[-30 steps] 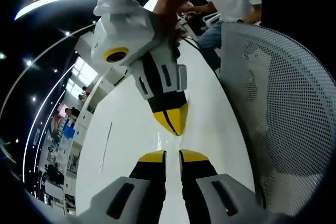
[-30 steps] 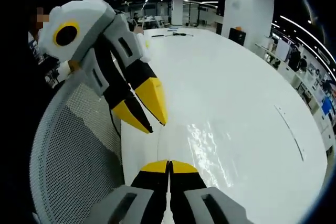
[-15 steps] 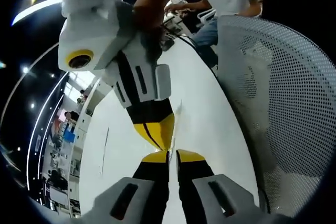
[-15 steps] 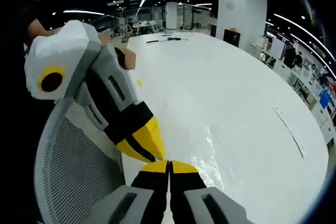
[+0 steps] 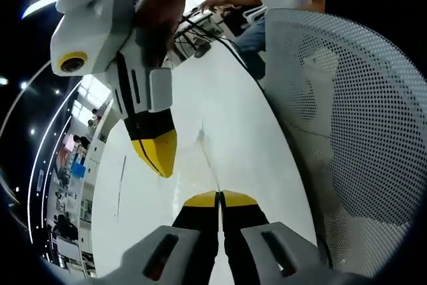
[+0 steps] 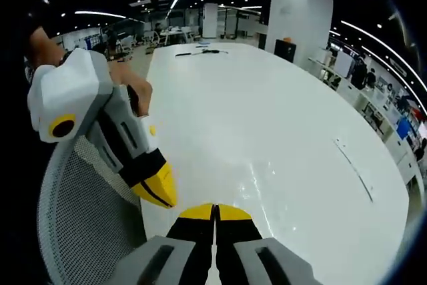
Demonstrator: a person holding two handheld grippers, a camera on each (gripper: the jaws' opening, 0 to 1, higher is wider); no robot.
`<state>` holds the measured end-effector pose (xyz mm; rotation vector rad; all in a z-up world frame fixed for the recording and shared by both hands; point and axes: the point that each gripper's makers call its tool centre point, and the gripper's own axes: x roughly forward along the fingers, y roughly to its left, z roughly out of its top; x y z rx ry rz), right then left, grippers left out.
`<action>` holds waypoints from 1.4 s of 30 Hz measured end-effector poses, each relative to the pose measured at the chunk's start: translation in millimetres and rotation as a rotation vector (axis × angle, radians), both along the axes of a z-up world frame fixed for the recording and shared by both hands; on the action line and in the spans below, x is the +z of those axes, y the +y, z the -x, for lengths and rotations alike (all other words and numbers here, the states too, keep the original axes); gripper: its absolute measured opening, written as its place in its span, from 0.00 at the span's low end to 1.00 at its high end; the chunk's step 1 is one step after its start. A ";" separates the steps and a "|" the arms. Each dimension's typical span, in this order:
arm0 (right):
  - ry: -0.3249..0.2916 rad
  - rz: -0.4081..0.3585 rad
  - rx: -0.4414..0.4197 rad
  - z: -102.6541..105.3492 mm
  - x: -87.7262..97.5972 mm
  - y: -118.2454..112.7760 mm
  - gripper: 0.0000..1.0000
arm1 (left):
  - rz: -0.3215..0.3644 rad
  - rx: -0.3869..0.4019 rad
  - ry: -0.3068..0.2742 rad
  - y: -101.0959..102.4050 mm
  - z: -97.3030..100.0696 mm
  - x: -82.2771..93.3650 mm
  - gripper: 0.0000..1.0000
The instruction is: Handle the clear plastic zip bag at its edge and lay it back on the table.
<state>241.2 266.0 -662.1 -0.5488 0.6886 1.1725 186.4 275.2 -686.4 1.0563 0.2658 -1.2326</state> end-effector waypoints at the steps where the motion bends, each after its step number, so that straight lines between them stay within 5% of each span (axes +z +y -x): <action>1: -0.003 0.001 -0.002 -1.0 0.5 -0.5 0.00 | -0.002 -0.001 0.003 0.3 0.9 -0.7 0.00; 24: -0.071 0.012 -0.031 -16.4 6.2 -8.1 0.00 | -0.015 -0.004 0.058 -0.5 15.0 -13.6 0.00; 42: -0.083 0.060 -0.020 -6.2 -1.9 -10.4 0.00 | -0.025 -0.006 0.023 1.4 13.8 -11.2 0.00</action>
